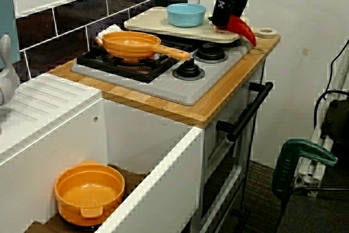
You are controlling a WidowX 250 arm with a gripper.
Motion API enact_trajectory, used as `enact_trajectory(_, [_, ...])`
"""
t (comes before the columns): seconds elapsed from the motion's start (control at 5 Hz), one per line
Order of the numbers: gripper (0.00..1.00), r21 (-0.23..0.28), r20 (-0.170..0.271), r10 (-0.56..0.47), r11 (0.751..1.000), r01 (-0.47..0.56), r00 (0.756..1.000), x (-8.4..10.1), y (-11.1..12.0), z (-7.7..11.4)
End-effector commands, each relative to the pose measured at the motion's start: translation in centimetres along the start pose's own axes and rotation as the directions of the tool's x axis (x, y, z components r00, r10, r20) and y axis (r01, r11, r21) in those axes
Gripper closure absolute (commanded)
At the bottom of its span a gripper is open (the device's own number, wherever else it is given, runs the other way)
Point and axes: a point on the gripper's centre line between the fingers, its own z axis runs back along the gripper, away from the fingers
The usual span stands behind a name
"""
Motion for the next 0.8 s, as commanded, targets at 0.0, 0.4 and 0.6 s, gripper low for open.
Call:
enact_trajectory(0.0, [1.00,-0.021,0.035,0.018,1.000,-0.018,0.999,0.7,0.5,0.1])
enact_trajectory(0.4, [1.00,-0.019,0.011,0.033,0.999,-0.032,0.999,2.2,1.1,1.1])
enact_trajectory(0.6, [1.00,-0.036,-0.004,0.052,0.998,-0.052,0.999,3.4,1.8,2.7])
